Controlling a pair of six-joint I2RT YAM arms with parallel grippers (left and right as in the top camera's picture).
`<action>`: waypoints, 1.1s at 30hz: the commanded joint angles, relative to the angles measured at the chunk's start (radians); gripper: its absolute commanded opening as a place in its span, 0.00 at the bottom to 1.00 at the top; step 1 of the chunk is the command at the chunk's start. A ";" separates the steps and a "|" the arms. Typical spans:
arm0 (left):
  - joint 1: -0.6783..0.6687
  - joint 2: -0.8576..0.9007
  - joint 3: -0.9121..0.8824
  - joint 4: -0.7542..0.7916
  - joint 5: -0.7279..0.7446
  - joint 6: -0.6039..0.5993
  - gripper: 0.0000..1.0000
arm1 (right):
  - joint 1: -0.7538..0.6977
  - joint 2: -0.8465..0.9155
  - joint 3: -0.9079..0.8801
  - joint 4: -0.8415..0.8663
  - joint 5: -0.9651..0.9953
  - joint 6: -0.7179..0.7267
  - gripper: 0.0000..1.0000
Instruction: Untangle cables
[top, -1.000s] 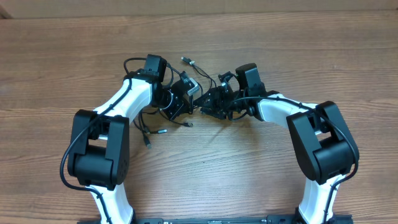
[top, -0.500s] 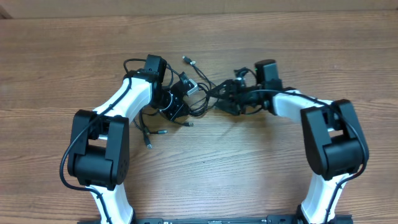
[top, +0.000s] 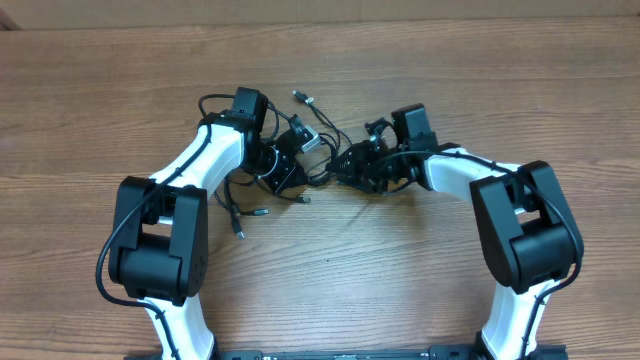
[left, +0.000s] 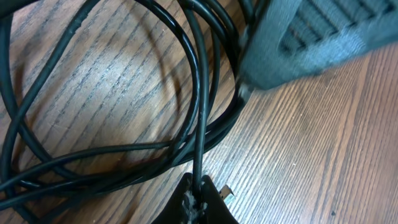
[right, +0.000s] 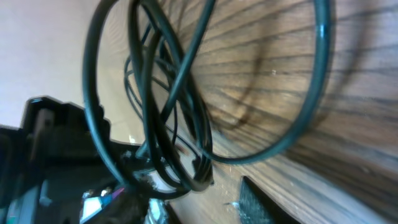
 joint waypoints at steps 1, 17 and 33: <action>0.000 -0.029 0.022 -0.003 0.027 -0.011 0.04 | 0.010 -0.006 0.009 0.008 0.105 -0.004 0.35; 0.060 -0.140 0.119 -0.146 0.204 -0.124 0.04 | 0.026 -0.006 0.009 -0.155 0.451 -0.009 0.04; 0.091 -0.594 0.119 -0.059 -0.327 -0.715 0.04 | 0.026 -0.089 0.055 -0.249 0.440 -0.147 0.04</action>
